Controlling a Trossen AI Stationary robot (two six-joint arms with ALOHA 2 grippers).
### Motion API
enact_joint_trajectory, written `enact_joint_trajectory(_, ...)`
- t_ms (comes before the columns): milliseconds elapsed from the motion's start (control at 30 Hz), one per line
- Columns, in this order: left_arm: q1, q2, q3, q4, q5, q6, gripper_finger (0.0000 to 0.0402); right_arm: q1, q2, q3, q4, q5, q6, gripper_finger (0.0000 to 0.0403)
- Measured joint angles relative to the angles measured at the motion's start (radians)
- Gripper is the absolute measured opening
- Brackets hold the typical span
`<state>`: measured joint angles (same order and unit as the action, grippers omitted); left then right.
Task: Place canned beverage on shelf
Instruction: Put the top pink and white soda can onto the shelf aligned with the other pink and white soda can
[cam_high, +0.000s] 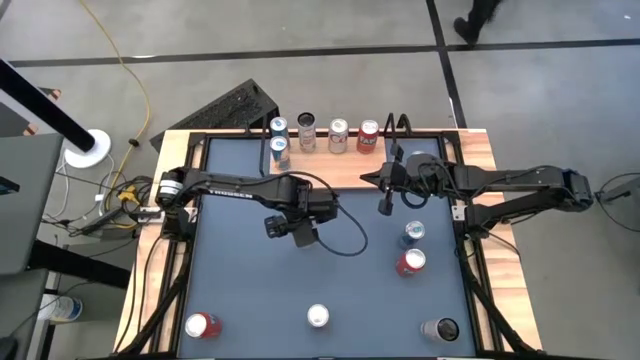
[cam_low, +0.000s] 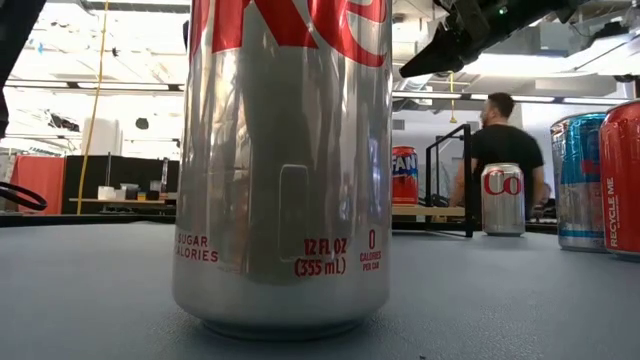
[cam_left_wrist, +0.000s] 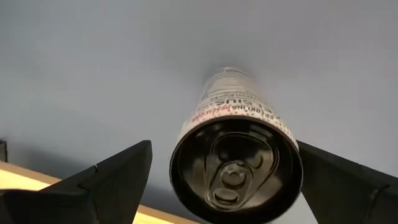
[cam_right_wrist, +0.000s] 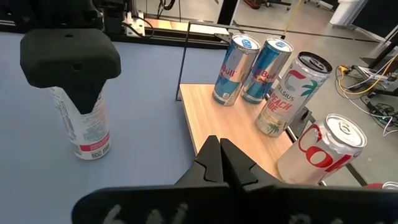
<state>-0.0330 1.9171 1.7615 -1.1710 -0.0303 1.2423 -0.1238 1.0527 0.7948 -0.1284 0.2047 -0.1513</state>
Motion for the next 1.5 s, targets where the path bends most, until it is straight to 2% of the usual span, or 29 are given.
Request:
enact_joint_trajectory(133,-0.009,0.0,0.0,-0.023,0.02,0.008,0.0344,0.0,0.0,0.0,0.0,0.0,0.0,0.0)
enact_joint_trajectory(467,-0.018,-0.001,0.0,-0.027,0.016,0.01,0.0245,0.0,0.0,0.0,0.0,0.0,0.005,0.0)
enact_joint_trajectory(600,-0.02,-0.001,0.0,-0.044,-0.016,-0.02,0.0244,0.0,0.0,0.0,0.001,0.0,0.01,0.0)
enact_joint_trajectory(767,-0.019,-0.001,0.0,-0.081,-0.075,-0.153,0.0248,0.0,0.0,0.0,0.002,0.001,0.011,0.0)
enact_joint_trajectory(933,-0.019,-0.001,0.021,-0.134,-0.075,-0.387,0.0254,-0.001,0.0,0.0,0.003,0.001,0.01,0.0)
enact_joint_trajectory(1100,0.001,-0.001,0.074,-0.115,-0.061,-0.659,0.0254,-0.003,0.0,0.0,0.004,0.001,0.004,0.0)
enact_joint_trajectory(1400,0.096,-0.001,0.114,-0.081,-0.057,-1.28,0.0254,-0.003,0.0,0.0,0.003,0.001,0.006,0.0)
enact_joint_trajectory(1500,0.125,-0.001,0.114,-0.072,-0.061,-1.438,0.0254,-0.003,0.0,0.0,0.001,0.002,0.009,0.0)
